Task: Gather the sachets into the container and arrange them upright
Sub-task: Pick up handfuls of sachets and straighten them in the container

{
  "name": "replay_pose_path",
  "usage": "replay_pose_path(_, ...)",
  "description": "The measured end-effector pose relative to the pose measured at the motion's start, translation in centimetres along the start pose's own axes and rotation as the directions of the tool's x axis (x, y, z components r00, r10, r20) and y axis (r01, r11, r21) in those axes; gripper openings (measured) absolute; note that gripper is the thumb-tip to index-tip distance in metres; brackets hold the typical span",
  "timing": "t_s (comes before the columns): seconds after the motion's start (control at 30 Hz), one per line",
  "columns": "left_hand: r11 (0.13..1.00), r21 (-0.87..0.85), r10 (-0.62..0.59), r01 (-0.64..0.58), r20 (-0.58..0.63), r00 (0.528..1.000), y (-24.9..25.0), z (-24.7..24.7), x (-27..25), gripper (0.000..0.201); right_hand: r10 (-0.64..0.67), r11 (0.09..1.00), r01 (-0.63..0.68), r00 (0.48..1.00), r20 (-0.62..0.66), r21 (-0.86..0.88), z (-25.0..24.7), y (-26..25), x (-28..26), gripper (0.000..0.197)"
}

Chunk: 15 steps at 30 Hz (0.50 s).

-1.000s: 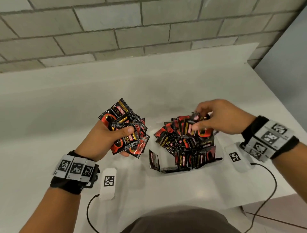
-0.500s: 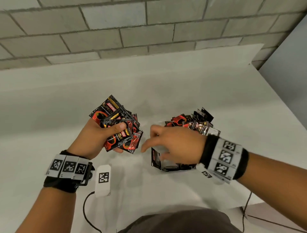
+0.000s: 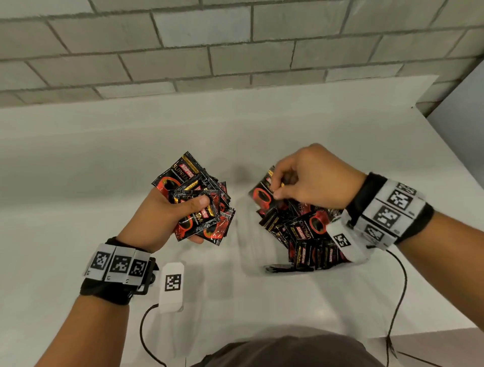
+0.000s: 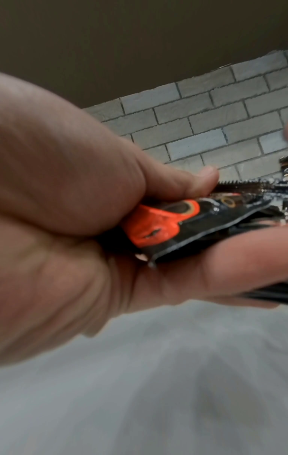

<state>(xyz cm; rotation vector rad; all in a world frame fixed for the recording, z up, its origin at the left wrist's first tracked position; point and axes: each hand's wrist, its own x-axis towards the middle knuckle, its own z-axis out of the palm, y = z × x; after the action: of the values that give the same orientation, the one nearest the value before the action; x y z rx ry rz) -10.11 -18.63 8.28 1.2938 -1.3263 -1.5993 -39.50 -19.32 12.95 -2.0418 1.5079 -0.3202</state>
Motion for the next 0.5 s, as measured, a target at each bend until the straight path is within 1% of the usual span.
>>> replay_pose_path(0.07, 1.0, 0.002, 0.001, -0.001, 0.003, 1.0, 0.0, 0.1, 0.0, 0.033, -0.009, 0.997, 0.008, 1.0, -0.002, -0.079, 0.3, 0.2, 1.8, 0.026)
replay_pose_path(0.13, 1.0, 0.001, -0.005, 0.005, 0.004, 1.0, -0.1, 0.1, -0.1, 0.033, -0.02, 0.977, 0.035, 0.997, 0.071, -0.212, 1.3, 0.4, 3.4, 0.041)
replay_pose_path(0.17, 1.0, -0.002, -0.01, 0.01, 0.004, 1.0, -0.2, 0.1, -0.2, 0.032, -0.02, 0.96, 0.048, 0.994, 0.103, -0.275, 1.8, 0.3, 4.0, 0.044)
replay_pose_path(0.23, 1.0, -0.004, -0.02, 0.02, 0.008, 1.0, -0.3, 0.1, -0.2, 0.032, -0.031, 0.932, 0.08, 0.99, 0.141, -0.353, 2.7, 0.1, 4.9, 0.041)
replay_pose_path(0.37, 1.0, 0.006, -0.031, 0.031, 0.02, 0.999, -0.6, 0.0, -0.3, 0.03, -0.079, 0.898, 0.15, 0.98, 0.183, -0.414, 3.7, -0.2, 5.9, 0.03)
replay_pose_path(0.43, 1.0, 0.008, -0.031, 0.031, 0.023, 0.999, -0.6, 0.0, -0.3, 0.031, -0.078, 0.889, 0.158, 0.977, 0.196, -0.431, 4.0, 0.2, 6.1, 0.028)
replay_pose_path(0.5, 1.0, 0.01, -0.028, 0.028, 0.027, 0.999, -0.5, 0.0, -0.2, 0.031, -0.064, 0.891, 0.139, 0.981, 0.184, -0.432, 4.3, 1.0, 6.3, 0.025)
